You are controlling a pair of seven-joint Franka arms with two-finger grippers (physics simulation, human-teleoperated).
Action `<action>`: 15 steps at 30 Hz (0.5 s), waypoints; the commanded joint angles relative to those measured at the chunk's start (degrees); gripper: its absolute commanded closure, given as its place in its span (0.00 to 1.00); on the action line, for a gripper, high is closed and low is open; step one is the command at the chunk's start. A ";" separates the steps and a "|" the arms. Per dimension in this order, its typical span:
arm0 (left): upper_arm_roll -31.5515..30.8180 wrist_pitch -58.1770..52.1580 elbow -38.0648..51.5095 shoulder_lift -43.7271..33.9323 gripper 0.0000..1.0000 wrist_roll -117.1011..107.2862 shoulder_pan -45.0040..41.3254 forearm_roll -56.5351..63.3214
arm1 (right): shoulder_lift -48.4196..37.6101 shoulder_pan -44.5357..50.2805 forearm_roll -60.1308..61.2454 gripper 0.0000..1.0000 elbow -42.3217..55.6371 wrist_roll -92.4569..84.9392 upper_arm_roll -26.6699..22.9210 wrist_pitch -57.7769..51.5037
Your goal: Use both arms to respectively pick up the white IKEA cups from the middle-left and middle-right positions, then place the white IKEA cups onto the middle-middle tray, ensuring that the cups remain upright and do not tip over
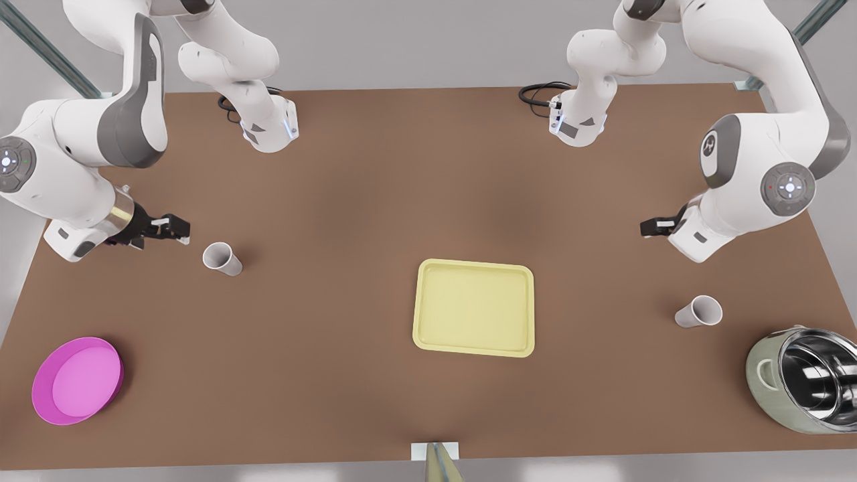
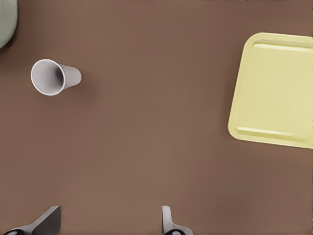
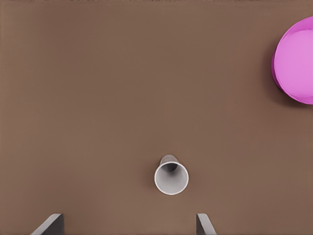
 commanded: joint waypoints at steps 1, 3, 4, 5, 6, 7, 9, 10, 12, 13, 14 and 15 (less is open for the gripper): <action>0.06 0.34 0.06 -0.08 0.00 -0.60 -0.04 -0.40 | -0.13 -0.17 0.33 0.00 -0.54 -5.41 -0.02 2.46; 0.06 0.34 0.06 0.09 0.00 -0.60 -0.04 -0.40 | -0.04 -0.53 0.24 0.00 -1.78 -6.65 -0.11 2.99; 0.15 0.86 0.06 1.15 0.00 -0.43 0.14 -0.31 | 0.48 -0.53 0.24 0.00 -2.48 -6.47 -0.11 2.38; 0.15 2.88 0.06 1.94 0.00 1.68 0.75 -0.40 | 0.75 -0.53 -1.69 0.00 -4.76 -6.47 -0.11 2.90; 0.15 5.34 0.14 4.04 0.00 5.02 3.04 -0.40 | 1.54 -0.44 -1.60 0.00 -6.78 -6.47 -0.11 4.48; 0.06 10.96 0.32 6.94 0.00 9.93 6.02 -0.40 | 1.98 -0.53 -1.43 0.00 -8.45 -6.39 -0.11 6.33; -1.08 16.50 4.80 13.62 0.00 17.58 11.74 -3.04 | 2.33 -1.05 -1.43 0.00 -12.93 -6.39 -0.11 11.51; -1.17 18.88 5.68 16.18 0.00 19.61 12.35 -3.04 | 2.33 -1.58 -1.34 0.00 -15.13 -6.39 -0.11 14.33; -1.17 21.69 5.86 18.90 0.00 19.79 12.53 -2.78 | 2.07 -1.84 -1.25 0.00 -17.77 -6.30 -0.11 16.87; -0.91 22.83 6.21 20.39 0.00 19.70 13.76 -2.78 | 2.07 -2.20 -1.16 0.00 -19.18 -6.30 -0.11 18.63; -0.91 24.86 6.21 21.54 0.00 19.70 14.73 -2.78 | 1.98 -2.63 -1.08 0.00 -20.32 -6.30 -0.11 19.86; -0.91 25.91 6.21 22.50 0.00 19.79 16.13 -2.86 | 2.15 -3.07 -0.90 0.00 -21.37 -6.30 -0.11 21.09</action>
